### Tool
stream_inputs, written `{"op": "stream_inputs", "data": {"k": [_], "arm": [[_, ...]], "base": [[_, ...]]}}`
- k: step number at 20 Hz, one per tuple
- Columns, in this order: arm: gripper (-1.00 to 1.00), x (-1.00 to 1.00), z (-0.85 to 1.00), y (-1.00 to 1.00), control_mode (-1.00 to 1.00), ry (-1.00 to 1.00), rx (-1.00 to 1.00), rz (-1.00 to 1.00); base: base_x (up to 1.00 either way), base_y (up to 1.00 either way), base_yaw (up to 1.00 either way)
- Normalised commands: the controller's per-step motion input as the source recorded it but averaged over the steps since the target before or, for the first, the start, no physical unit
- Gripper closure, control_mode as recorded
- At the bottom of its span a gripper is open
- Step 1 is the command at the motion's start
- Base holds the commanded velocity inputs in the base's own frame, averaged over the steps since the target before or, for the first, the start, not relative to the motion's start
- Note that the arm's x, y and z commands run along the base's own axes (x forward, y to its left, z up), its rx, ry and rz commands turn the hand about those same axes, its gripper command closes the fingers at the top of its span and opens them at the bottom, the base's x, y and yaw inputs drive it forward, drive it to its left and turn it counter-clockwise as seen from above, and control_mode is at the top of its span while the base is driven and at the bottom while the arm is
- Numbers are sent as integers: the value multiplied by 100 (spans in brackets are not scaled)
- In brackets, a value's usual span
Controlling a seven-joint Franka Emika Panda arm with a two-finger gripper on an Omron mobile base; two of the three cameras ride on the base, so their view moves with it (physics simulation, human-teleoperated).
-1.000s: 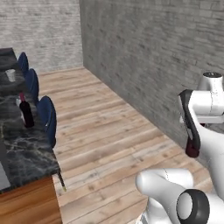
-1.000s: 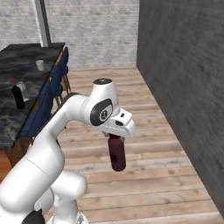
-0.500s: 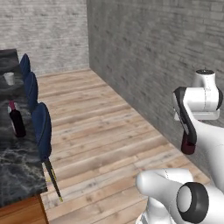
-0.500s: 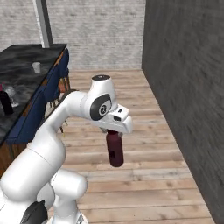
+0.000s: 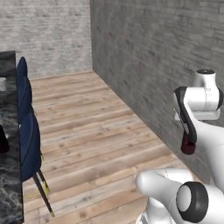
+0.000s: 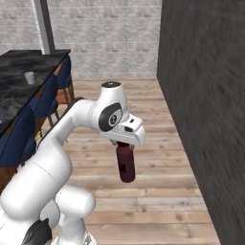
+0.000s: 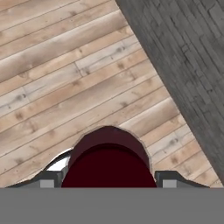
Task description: There is a wine glass and glass cup on the dining counter. Place the wine bottle next to the wine glass and the juice bottle next to the glass cup.
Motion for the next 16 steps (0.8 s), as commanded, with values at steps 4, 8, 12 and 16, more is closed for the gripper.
{"op": "stream_inputs", "data": {"k": [4,8,12,16], "arm": [[100,0,0,0,100,0,0,0],[100,0,0,0,100,0,0,0],[100,0,0,0,100,0,0,0],[100,0,0,0,100,0,0,0]], "base": [[67,-35,10],[69,-35,9],[71,-34,9],[73,-33,9]]}}
